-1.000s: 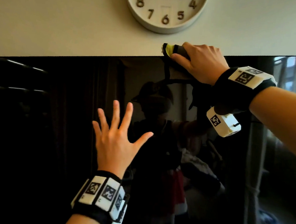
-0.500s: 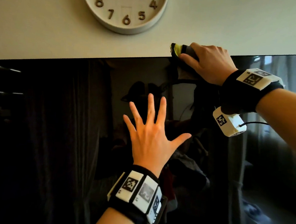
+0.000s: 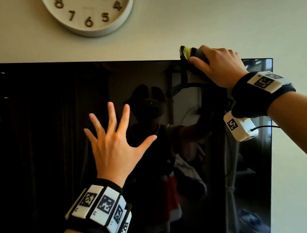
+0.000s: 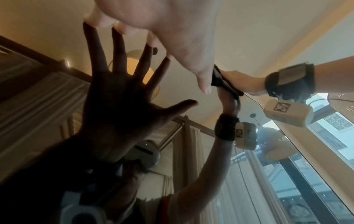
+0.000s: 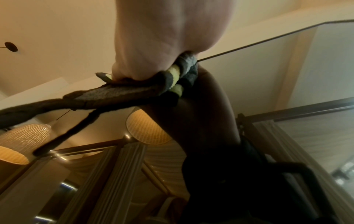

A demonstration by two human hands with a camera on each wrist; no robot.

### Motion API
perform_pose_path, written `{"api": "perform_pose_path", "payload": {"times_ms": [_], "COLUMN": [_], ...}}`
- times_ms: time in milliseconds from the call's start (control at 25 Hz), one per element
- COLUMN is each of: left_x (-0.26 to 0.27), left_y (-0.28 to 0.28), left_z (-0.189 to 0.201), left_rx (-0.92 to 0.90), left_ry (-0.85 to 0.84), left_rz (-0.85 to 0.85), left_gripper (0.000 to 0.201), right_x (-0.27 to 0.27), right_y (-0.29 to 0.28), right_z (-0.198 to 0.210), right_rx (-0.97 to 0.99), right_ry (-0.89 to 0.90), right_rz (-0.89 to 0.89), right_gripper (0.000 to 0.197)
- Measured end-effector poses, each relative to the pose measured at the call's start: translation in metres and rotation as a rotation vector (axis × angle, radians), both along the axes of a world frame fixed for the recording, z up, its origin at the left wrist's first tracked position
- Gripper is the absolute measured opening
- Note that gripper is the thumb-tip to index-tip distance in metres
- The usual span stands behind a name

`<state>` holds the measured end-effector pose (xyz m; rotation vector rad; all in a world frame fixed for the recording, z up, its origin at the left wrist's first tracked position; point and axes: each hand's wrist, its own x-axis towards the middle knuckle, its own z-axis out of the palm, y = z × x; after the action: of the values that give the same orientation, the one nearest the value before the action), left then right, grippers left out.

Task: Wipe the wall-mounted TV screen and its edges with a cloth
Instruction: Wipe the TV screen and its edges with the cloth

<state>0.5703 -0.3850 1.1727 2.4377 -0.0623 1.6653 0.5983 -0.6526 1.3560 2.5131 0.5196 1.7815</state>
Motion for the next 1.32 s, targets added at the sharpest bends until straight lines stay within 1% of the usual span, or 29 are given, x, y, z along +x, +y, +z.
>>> {"api": "perform_pose_path", "payload": {"times_ms": [80,200,280,400,520,680,760,880,1000,1120,1200,1320], "left_x": [-0.004,-0.008,-0.006,-0.001,0.008,0.018,0.019,0.018,0.012,0.009,0.009,0.010], "left_y": [-0.026,-0.082,-0.117,-0.158,-0.182,-0.183,-0.185,-0.188,-0.195,-0.197,-0.190,-0.173], "left_z": [0.000,-0.003,-0.002,0.000,-0.006,-0.013,-0.014,-0.019,-0.042,-0.069,-0.082,-0.099], "left_rx": [-0.007,0.099,0.138,0.190,0.236,0.255,0.265,0.267,0.330,0.365,0.372,0.406], "left_ry": [-0.011,-0.019,-0.024,-0.017,0.004,-0.013,-0.023,-0.017,-0.015,0.044,0.086,0.103], "left_rz": [-0.035,-0.088,-0.123,-0.130,-0.116,-0.087,-0.086,-0.113,-0.160,-0.151,-0.137,-0.130], "left_gripper": [0.101,0.099,0.098,0.098,0.099,0.098,0.098,0.100,0.106,0.116,0.120,0.124], "right_x": [0.001,0.004,0.005,0.007,0.008,0.012,0.012,0.015,0.015,0.015,0.015,0.014], "right_y": [-0.023,-0.060,-0.082,-0.111,-0.133,-0.130,-0.126,-0.125,-0.124,-0.126,-0.126,-0.124], "right_z": [0.001,0.000,-0.001,-0.005,-0.019,-0.048,-0.068,-0.106,-0.144,-0.186,-0.217,-0.264], "right_rx": [0.007,0.031,0.056,0.122,0.326,0.679,0.792,0.835,0.841,0.855,0.876,0.915], "right_ry": [-0.002,-0.002,-0.001,-0.021,-0.048,-0.031,-0.009,-0.015,0.006,0.017,0.034,0.054], "right_rz": [0.000,-0.013,-0.010,0.034,0.141,0.345,0.363,0.380,0.401,0.354,0.359,0.373], "right_gripper": [0.051,0.053,0.052,0.050,0.045,0.040,0.040,0.037,0.033,0.033,0.031,0.028]}}
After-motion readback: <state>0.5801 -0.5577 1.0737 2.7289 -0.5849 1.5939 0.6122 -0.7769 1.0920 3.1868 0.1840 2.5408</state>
